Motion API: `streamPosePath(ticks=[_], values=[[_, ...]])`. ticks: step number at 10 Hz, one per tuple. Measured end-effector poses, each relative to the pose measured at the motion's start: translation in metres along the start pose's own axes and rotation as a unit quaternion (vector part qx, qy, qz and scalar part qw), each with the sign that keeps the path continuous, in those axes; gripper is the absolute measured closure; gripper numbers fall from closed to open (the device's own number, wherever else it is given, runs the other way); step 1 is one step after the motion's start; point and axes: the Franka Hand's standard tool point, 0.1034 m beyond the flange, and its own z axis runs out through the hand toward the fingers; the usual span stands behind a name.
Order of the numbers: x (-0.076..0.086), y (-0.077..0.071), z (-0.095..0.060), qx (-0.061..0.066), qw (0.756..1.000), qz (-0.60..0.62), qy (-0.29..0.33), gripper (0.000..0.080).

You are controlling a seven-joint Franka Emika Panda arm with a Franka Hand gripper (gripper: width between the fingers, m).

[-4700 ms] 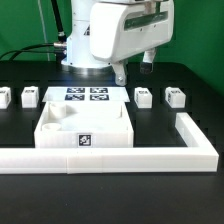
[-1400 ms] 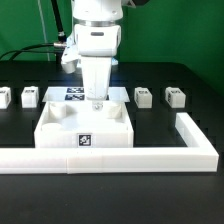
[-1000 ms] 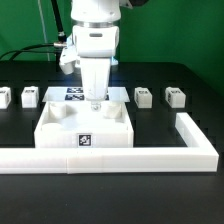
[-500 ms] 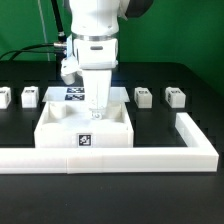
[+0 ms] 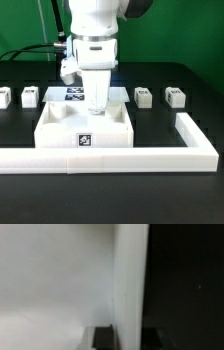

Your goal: Assemble square table

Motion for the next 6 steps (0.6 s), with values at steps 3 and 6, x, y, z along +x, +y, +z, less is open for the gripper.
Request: streamPosePath(ticks=[3,6], values=[[-0.0004,0.0035,-0.002,-0.008,1.0,0.001,0.0,0.073],[-0.0002,0.004,-0.0021,-0.008,1.0,0.001,0.0,0.073]])
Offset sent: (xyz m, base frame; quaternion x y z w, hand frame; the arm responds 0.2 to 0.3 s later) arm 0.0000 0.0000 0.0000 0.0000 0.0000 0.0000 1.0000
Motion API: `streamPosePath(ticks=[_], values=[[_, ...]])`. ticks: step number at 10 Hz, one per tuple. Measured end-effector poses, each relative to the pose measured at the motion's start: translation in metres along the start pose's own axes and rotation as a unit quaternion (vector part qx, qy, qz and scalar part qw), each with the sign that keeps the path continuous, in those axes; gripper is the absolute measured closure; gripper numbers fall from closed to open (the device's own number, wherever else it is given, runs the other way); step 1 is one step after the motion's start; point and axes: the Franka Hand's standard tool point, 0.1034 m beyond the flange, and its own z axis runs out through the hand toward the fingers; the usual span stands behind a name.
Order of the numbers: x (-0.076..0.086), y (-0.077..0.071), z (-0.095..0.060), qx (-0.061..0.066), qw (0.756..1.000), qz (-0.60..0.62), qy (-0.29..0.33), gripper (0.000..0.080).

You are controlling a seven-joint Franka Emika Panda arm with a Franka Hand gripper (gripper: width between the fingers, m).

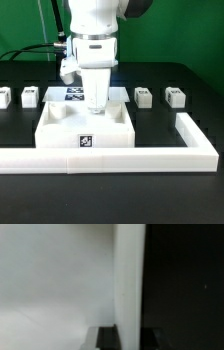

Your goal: Assemble square table

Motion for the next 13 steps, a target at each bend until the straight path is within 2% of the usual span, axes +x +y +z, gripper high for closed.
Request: streamPosePath(ticks=[2,6,8,11,13], values=[[0.011,0.006,-0.001,-0.004,1.0,0.0,0.003,0.073],[0.055,0.03,-0.001,-0.015,1.0,0.014,0.013,0.0729],[0.071,0.039,-0.002,-0.019,0.999,0.026,0.015,0.0729],[0.093,0.049,-0.002,-0.027,0.999,0.019,0.019,0.073],[0.098,0.052,-0.001,-0.028,0.999,0.012,0.021,0.073]])
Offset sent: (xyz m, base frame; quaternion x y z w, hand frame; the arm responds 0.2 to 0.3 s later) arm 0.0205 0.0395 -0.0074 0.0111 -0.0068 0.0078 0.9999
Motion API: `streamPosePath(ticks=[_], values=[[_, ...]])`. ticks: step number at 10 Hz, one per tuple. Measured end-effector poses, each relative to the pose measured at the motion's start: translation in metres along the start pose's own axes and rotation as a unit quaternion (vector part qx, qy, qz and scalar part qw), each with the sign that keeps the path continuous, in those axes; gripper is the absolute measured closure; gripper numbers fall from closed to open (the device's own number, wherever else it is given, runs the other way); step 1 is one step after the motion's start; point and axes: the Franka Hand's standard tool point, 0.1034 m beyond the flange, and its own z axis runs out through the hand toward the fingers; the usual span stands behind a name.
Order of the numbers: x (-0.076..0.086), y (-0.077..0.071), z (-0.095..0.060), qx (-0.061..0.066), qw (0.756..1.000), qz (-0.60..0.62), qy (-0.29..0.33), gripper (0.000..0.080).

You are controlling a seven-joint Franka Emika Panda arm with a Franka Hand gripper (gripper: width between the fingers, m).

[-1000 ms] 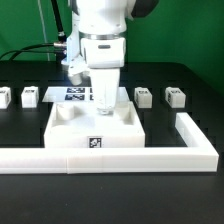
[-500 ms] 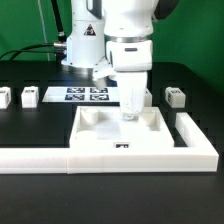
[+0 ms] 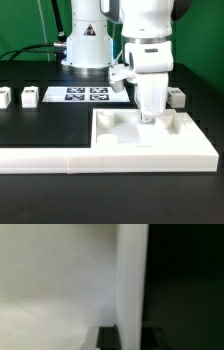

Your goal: Assemble square table

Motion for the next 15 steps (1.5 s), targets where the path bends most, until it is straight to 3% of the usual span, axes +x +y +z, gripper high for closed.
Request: streamPosePath(ticks=[4,5,6,7,8,9,11,12,15], values=[[-0.002,0.002,0.0,-0.001,1.0,-0.006,0.0,0.0723],[-0.002,0.002,0.0,-0.001,1.0,-0.006,0.0,0.0553],[-0.003,0.002,0.0,-0.001,1.0,-0.006,0.0,0.0553],[-0.003,0.002,0.0,-0.001,1.0,-0.006,0.0,0.0341],[-0.003,0.003,0.0,-0.001,1.0,-0.006,0.0,0.0217],[-0.003,0.003,0.0,-0.001,1.0,-0.005,0.0,0.0171],[-0.004,0.003,-0.001,-0.002,1.0,-0.001,0.0,0.0154],[-0.007,0.003,-0.011,-0.009,1.0,0.012,-0.002,0.0151],[0.002,-0.009,-0.044,-0.042,0.993,0.114,0.0,0.015]])
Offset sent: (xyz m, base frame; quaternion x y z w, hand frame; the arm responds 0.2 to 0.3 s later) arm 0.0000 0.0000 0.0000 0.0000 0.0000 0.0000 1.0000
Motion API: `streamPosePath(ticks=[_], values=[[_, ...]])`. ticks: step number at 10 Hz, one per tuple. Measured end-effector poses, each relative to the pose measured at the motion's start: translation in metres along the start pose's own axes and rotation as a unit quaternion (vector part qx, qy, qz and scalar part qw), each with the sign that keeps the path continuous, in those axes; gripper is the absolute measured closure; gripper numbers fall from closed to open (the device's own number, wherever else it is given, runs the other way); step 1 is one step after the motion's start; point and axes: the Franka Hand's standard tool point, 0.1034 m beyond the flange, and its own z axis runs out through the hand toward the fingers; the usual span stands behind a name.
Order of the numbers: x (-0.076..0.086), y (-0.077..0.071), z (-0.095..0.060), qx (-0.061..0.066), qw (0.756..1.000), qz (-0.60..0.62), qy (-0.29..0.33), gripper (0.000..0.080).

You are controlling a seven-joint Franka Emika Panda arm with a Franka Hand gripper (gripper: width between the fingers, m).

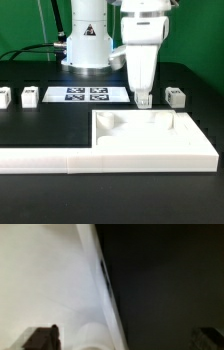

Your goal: Assemble square table

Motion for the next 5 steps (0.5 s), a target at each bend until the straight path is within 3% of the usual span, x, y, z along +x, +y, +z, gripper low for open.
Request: streamPosePath(ticks=[2,5], values=[[0.0047,-0.0019,-0.0126,-0.007,0.999,0.031,0.0,0.015],[0.0041,-0.0026,-0.0107,-0.006,0.997,0.076,0.001,0.015]])
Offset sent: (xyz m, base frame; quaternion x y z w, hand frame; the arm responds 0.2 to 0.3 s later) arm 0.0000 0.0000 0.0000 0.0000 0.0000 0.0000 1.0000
